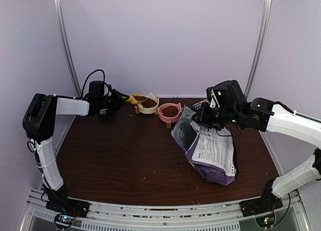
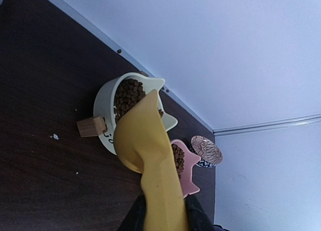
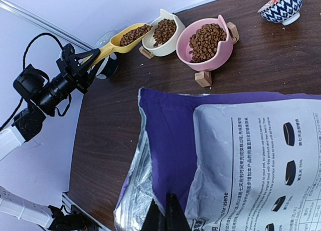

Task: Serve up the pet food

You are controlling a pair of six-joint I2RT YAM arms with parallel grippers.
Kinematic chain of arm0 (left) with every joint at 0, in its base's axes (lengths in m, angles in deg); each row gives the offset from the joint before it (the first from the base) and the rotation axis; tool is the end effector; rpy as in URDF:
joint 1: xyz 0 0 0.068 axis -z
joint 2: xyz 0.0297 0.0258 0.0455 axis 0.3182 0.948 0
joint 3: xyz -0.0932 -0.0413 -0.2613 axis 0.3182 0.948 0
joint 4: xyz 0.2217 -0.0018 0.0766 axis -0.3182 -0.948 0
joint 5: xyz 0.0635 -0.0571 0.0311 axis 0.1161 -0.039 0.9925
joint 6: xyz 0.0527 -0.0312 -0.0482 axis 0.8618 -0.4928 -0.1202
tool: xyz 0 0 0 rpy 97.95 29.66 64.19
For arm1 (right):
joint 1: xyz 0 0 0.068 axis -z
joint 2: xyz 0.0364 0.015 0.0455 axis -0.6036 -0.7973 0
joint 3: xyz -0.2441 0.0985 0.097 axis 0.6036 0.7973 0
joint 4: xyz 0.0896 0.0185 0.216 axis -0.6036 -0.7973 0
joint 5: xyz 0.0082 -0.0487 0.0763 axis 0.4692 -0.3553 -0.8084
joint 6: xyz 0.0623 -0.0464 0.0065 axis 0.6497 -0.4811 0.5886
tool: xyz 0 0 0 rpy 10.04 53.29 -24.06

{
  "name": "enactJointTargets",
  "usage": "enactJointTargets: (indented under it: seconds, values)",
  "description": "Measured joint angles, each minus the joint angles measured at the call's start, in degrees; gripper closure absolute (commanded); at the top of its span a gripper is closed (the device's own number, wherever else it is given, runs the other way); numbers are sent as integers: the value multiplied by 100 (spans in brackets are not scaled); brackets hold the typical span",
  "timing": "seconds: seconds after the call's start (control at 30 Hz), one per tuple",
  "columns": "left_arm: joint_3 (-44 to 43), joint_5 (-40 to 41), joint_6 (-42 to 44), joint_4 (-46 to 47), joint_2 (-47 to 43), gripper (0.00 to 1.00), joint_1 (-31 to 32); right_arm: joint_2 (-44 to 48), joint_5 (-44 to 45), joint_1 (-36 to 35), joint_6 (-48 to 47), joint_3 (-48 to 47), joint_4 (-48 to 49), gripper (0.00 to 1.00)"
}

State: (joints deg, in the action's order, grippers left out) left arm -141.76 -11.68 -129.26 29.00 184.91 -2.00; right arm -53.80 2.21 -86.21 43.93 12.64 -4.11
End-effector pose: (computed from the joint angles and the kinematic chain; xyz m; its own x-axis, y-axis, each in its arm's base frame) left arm 0.4236 -0.1528 0.2302 -0.6948 -0.6838 -0.2227 -0.0905 0.3904 -0.9162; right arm 0.1888 0.2150 0.3274 -0.8099 0.2632 -0.5242 -0.1671 0.7531 0.6363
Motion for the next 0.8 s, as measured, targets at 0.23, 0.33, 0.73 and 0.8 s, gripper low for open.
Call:
enactJointTargets:
  seconds: [0.23, 0.33, 0.73, 0.8]
  values:
    - [-254, 103, 131, -350, 39, 100, 17, 0, -2, 4, 0, 0, 0, 100]
    - [-330, 142, 173, -457, 42, 100, 28, 0, -7, 11, 0, 0, 0, 100]
    - [-586, 343, 409, -929, 101, 100, 107, 0, -35, 37, -7, 0, 0, 100]
    - [-654, 389, 479, -1038, 103, 100, 129, 0, -37, 37, -7, 0, 0, 100]
